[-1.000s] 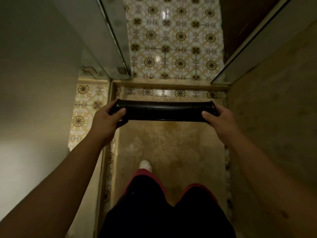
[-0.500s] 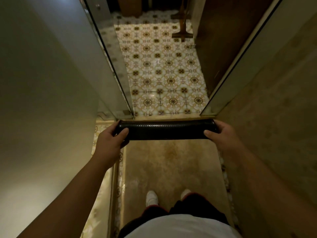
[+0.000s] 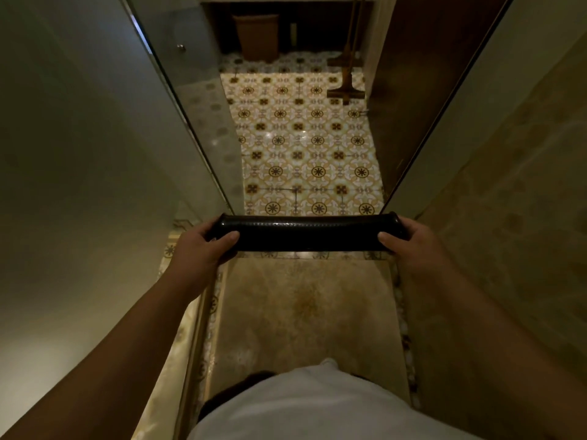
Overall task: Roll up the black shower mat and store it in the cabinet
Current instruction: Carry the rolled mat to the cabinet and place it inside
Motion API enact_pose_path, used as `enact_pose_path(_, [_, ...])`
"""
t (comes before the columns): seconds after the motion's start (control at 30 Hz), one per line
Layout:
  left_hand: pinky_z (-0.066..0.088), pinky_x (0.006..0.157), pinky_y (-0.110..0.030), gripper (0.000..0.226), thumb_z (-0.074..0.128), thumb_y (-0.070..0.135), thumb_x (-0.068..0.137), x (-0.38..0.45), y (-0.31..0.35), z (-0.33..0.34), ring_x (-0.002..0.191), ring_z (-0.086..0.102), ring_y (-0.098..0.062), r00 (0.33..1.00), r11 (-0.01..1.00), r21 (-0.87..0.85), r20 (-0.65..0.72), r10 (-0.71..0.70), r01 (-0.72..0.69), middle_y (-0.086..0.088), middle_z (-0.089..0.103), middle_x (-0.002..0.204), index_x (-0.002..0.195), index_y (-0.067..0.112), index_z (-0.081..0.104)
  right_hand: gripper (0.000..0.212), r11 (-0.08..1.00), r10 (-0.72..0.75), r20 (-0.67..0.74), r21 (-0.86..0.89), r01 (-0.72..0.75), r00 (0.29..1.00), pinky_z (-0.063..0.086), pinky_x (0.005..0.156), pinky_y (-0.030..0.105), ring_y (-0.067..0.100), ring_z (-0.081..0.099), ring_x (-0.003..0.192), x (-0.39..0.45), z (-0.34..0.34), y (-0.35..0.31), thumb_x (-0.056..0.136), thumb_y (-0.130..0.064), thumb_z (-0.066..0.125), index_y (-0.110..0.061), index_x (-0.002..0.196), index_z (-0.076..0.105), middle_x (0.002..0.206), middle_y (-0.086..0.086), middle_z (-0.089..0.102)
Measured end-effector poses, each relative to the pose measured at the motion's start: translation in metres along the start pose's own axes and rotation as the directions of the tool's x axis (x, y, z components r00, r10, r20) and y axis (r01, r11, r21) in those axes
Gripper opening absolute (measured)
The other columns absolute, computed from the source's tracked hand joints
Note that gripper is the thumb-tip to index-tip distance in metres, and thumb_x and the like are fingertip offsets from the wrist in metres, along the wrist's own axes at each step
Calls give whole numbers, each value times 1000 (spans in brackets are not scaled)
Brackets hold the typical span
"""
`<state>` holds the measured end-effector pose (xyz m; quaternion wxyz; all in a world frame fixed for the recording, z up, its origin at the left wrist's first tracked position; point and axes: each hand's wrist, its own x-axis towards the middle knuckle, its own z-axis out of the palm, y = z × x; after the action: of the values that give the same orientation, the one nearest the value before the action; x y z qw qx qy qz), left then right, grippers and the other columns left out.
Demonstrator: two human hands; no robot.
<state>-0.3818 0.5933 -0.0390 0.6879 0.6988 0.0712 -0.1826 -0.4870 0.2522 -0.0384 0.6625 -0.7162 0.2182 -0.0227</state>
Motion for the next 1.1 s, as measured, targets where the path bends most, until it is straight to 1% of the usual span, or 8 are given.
enact_pose_path(0.13, [56, 83, -34, 46, 63, -1, 86, 5, 5, 19, 101, 66, -21, 1000, 1000, -25, -11, 2, -2, -11, 64, 118, 131, 9, 57, 26, 1000, -3, 1, -1, 3, 1000, 53, 87, 35, 18, 66, 98, 15, -17, -2, 89, -7, 64, -24, 108, 65, 104, 1, 69])
enact_pose_path(0.27, [53, 90, -43, 40, 62, -1, 86, 20, 13, 26, 104, 65, -26, 1000, 1000, -19, -13, 7, -7, -13, 64, 118, 125, 11, 61, 26, 1000, -4, 19, 23, 3, 1000, 56, 78, 22, 4, 69, 87, 34, -20, -11, 89, -6, 63, -29, 100, 66, 100, -4, 70])
enact_pose_path(0.4, [53, 89, -42, 34, 62, -1, 87, 52, 25, 26, 103, 65, -24, 999, 999, -31, -29, 21, -22, -6, 66, 113, 111, 22, 66, 26, 1000, 14, 9, 2, -14, 1000, 57, 79, 21, 7, 68, 88, 70, -11, -20, 89, -6, 64, -27, 102, 64, 98, -5, 70])
enact_pose_path(0.6, [55, 86, -38, 40, 64, 1, 86, 138, 42, 9, 106, 65, -25, 1000, 998, -59, -25, 19, -21, -8, 64, 120, 123, 17, 61, 27, 999, 24, -5, -27, -24, 1000, 55, 73, 17, 11, 66, 91, 152, 17, -41, 88, -6, 64, -26, 107, 64, 100, -4, 69])
enact_pose_path(0.77, [55, 83, -35, 39, 64, 4, 86, 219, 71, -6, 105, 65, -23, 1000, 999, -33, 6, 16, -16, -6, 66, 117, 123, 17, 62, 29, 998, 48, -18, -43, -49, 999, 54, 85, 30, 15, 66, 98, 215, 46, -62, 88, -9, 65, -34, 102, 65, 104, -3, 69])
enact_pose_path(0.87, [57, 81, -32, 37, 64, 3, 86, 268, 94, -13, 102, 65, -22, 1000, 1000, -16, 15, 25, -25, -7, 65, 117, 119, 20, 64, 30, 997, 47, -59, -60, -50, 997, 51, 84, 29, 10, 65, 95, 253, 61, -78, 88, -11, 66, -36, 102, 63, 102, -5, 68])
enact_pose_path(0.97, [57, 77, -28, 42, 64, 4, 87, 310, 115, -12, 103, 64, -24, 999, 999, 12, 26, 36, -36, -10, 64, 120, 128, 12, 60, 29, 997, 46, -82, -56, -50, 996, 52, 86, 31, 11, 65, 95, 288, 70, -91, 88, -11, 66, -36, 102, 63, 101, -6, 69])
enact_pose_path(1.1, [56, 77, -29, 31, 64, 5, 87, 354, 131, -1, 103, 64, -23, 998, 999, 17, 49, 34, -35, -5, 66, 113, 113, 23, 65, 26, 997, 70, -72, -40, -73, 995, 53, 91, 37, 17, 66, 99, 333, 68, -103, 88, -10, 66, -33, 100, 66, 101, -3, 70])
